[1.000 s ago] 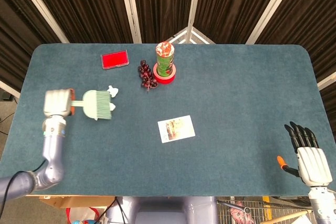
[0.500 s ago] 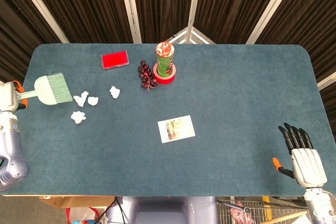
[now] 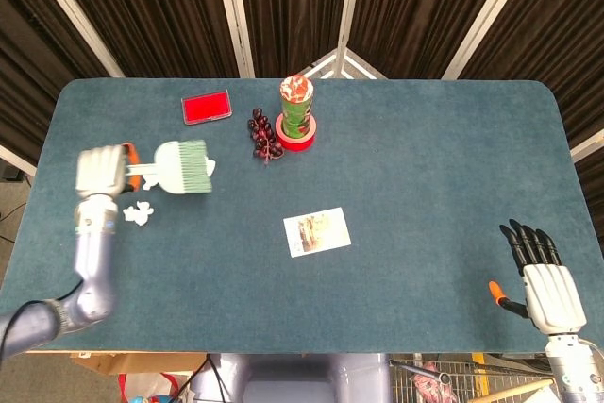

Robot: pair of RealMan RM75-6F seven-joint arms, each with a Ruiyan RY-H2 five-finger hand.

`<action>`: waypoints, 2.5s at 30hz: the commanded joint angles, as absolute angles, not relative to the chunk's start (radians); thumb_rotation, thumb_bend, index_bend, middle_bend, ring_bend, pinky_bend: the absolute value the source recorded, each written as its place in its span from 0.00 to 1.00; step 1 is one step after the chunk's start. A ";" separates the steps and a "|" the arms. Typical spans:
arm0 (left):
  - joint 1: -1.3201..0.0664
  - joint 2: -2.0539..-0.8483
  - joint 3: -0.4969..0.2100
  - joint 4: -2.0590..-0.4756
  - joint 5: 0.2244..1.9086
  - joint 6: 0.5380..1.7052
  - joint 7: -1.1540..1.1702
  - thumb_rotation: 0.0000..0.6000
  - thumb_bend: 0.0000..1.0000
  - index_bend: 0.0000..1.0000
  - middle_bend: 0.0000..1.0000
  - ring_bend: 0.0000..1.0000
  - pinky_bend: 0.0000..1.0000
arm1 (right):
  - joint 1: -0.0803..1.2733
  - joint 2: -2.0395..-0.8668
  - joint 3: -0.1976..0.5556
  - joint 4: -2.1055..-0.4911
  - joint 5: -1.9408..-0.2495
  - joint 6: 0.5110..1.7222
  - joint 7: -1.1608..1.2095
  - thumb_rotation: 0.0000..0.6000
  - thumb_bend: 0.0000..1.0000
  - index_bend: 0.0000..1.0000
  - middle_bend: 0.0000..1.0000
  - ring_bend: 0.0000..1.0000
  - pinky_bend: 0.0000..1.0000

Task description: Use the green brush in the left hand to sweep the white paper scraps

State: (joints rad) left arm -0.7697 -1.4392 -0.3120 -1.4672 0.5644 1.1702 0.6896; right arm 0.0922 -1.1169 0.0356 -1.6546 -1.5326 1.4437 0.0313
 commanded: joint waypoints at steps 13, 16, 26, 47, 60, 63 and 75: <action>-0.921 -1.655 -0.352 -1.191 0.375 1.072 0.837 1.00 0.75 0.77 1.00 1.00 1.00 | 0.092 -1.111 0.040 -1.652 -1.511 1.434 0.054 1.00 0.32 0.00 0.00 0.00 0.00; -0.902 -1.644 -0.341 -1.179 0.369 1.066 0.831 1.00 0.75 0.77 1.00 1.00 1.00 | 0.090 -1.111 0.039 -1.655 -1.513 1.437 0.051 1.00 0.32 0.00 0.00 0.00 0.00; -0.755 -1.446 -0.306 -1.251 0.373 1.096 0.765 1.00 0.75 0.77 1.00 1.00 1.00 | 0.087 -1.114 0.029 -1.662 -1.536 1.447 0.033 1.00 0.32 0.00 0.00 0.00 0.00; -0.444 -1.136 -0.194 -1.708 0.926 1.202 0.323 1.00 0.73 0.76 1.00 1.00 1.00 | 0.087 -1.124 0.032 -1.656 -1.540 1.456 0.001 1.00 0.32 0.00 0.00 0.00 0.00; -0.413 -1.264 -0.040 -1.854 1.107 1.215 0.429 1.00 0.50 0.65 1.00 1.00 1.00 | 0.082 -1.126 0.033 -1.656 -1.541 1.465 -0.003 1.00 0.32 0.00 0.00 0.00 0.00; -0.408 -1.296 -0.024 -1.849 1.108 1.221 0.458 1.00 0.24 0.48 1.00 1.00 1.00 | 0.081 -1.124 0.033 -1.655 -1.539 1.466 0.000 1.00 0.32 0.00 0.00 0.00 0.00; -0.321 -1.202 -0.001 -1.879 1.237 1.353 0.349 1.00 0.00 0.07 0.55 0.63 0.73 | 0.083 -1.119 0.029 -1.654 -1.539 1.456 -0.004 1.00 0.32 0.00 0.00 0.00 0.00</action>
